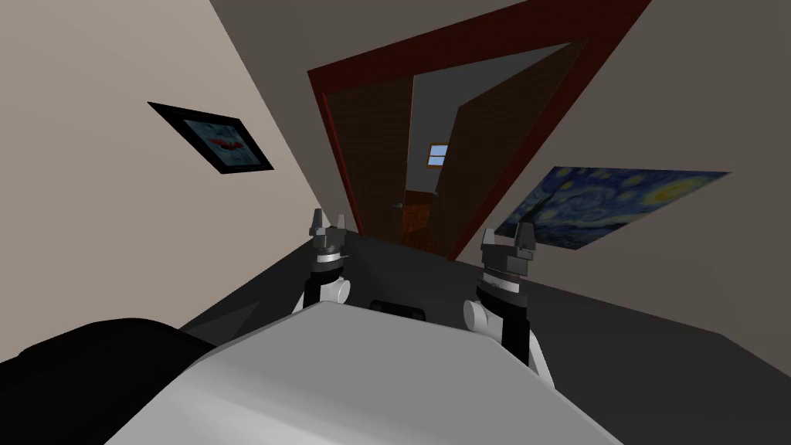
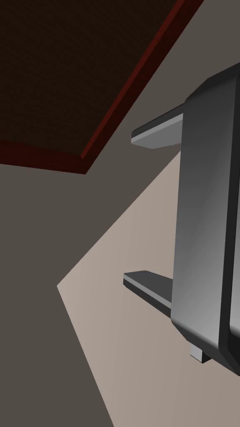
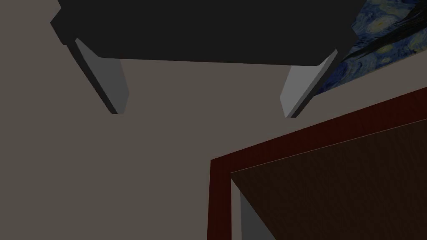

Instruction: Push the door open

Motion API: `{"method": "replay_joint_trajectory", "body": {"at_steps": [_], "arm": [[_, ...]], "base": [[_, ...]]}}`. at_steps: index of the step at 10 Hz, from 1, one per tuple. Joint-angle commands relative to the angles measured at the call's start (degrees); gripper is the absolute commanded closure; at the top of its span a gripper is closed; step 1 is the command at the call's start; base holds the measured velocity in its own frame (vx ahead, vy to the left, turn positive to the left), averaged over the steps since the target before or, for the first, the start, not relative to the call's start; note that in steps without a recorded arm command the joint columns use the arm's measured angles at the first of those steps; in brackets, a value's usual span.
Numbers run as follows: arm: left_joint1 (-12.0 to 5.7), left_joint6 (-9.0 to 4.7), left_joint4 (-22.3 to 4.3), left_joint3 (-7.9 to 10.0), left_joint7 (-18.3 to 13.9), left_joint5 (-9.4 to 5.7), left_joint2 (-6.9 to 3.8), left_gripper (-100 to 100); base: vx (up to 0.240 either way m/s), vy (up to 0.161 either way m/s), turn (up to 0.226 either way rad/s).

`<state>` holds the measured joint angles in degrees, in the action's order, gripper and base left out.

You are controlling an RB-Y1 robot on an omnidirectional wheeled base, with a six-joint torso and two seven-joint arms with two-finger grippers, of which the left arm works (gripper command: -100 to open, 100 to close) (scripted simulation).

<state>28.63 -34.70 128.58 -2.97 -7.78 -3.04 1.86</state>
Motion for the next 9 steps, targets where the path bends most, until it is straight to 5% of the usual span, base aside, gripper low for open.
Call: {"method": "replay_joint_trajectory", "body": {"at_steps": [1, 9], "arm": [[-0.9, -0.26, -2.2, -0.09, 0.05, 0.12, -0.67, -100], [-5.31, -1.5, -12.95, -0.54, 0.32, 0.7, -3.07, -100]], "base": [[0.161, -0.037, -0.001], [0.123, 0.006, 0.001]]}}
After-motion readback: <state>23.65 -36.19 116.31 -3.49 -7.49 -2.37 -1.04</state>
